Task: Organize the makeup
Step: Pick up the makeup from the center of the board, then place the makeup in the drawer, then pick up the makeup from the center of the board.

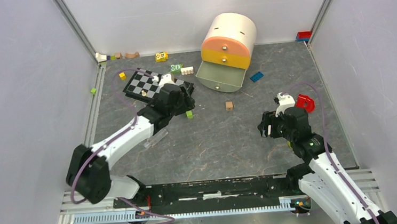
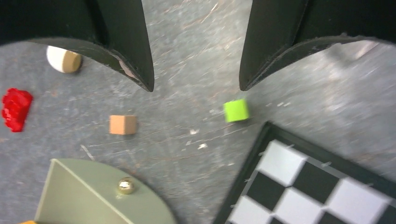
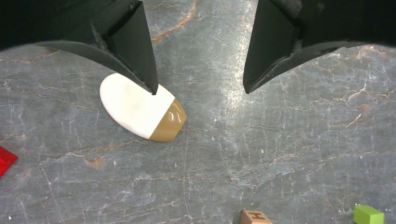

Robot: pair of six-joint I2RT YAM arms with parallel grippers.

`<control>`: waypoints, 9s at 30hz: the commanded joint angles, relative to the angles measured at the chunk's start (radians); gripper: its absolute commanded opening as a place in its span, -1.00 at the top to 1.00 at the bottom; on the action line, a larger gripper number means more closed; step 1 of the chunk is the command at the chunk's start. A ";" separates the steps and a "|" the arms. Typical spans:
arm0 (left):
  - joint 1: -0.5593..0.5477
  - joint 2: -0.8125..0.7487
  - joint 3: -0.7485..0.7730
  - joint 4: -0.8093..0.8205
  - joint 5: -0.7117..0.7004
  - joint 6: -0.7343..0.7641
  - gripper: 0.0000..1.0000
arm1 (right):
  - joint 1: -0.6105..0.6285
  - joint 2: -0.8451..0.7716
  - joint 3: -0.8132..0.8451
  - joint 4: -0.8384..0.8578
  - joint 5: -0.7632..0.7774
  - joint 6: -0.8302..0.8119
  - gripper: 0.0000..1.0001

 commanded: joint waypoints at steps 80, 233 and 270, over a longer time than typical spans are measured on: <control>0.008 0.250 0.460 -0.218 0.393 0.336 0.36 | -0.002 -0.018 -0.038 0.041 -0.068 -0.032 -0.61; 0.019 0.850 0.928 -0.184 0.120 0.232 -0.05 | -0.002 -0.089 -0.040 -0.044 -0.017 -0.014 -0.62; 0.018 0.666 0.950 -0.166 0.257 0.269 -0.25 | -0.002 0.059 0.112 -0.098 0.082 -0.098 -0.62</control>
